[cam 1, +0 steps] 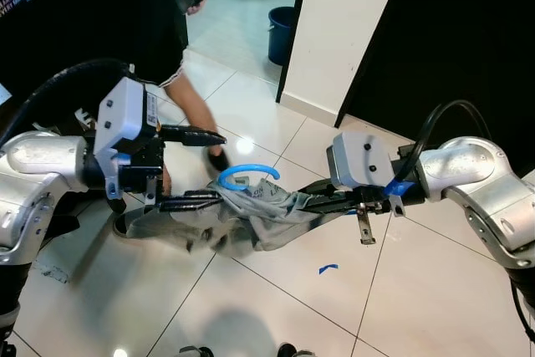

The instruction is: Hang hanger

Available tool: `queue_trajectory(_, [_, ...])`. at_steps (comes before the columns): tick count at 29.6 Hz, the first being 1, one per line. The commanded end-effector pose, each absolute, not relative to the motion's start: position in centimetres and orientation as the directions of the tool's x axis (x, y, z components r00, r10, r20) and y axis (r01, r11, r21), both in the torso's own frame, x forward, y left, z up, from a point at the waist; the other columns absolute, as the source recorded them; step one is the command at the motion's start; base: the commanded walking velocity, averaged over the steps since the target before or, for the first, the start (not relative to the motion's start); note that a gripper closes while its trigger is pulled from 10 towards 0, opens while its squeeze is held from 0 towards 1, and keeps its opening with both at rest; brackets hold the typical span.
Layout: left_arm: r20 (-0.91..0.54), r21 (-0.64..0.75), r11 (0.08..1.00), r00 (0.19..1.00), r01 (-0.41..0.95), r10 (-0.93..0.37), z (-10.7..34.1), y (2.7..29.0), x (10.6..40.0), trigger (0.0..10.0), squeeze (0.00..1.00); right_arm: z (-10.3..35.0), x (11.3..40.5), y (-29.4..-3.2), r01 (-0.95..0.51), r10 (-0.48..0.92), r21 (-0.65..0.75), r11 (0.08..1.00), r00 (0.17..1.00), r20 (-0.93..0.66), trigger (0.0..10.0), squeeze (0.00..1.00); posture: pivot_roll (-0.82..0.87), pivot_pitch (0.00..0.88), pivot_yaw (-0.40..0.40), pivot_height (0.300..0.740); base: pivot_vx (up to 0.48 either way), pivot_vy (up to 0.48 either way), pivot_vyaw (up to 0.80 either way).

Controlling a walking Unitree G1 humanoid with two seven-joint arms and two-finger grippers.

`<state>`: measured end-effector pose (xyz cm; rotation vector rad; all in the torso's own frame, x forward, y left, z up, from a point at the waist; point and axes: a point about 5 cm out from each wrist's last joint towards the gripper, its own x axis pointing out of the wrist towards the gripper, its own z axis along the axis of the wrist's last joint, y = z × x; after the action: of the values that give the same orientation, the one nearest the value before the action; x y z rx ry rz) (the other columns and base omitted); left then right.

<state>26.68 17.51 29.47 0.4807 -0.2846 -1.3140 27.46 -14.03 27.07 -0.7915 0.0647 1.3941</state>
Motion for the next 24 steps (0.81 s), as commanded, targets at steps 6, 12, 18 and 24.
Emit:
queue_trajectory(6, [-0.041,0.46,0.085,0.117,0.884,-0.992,30.6,17.1,24.8,10.0,1.0,26.5,27.4,-13.7,-0.893,0.857,-0.449,-0.026,0.212,-0.47,0.0,0.0,0.09,0.141,-0.064,0.74,0.0,0.0,0.0])
queue_trajectory(12, [-0.028,0.437,0.08,0.102,0.896,-0.994,30.0,16.5,24.4,10.0,1.0,26.6,27.5,-13.6,-0.892,0.858,-0.452,-0.024,0.214,-0.468,0.0,0.0,0.08,0.141,-0.07,0.74,0.0,0.0,0.0])
queue_trajectory(18, [0.01,0.425,0.154,0.165,0.892,-0.986,29.6,15.7,25.2,10.0,0.13,26.7,27.2,-13.2,-0.892,0.865,-0.451,-0.04,0.195,-0.463,0.0,0.0,0.07,0.135,-0.07,0.74,0.0,0.0,0.0])
queue_trajectory(24, [0.075,0.403,0.208,0.194,0.891,-0.978,29.6,14.4,25.6,10.0,0.0,26.7,27.1,-12.8,-0.891,0.872,-0.452,-0.04,0.19,-0.452,0.0,0.0,0.07,0.137,-0.07,0.74,0.0,0.0,0.0])
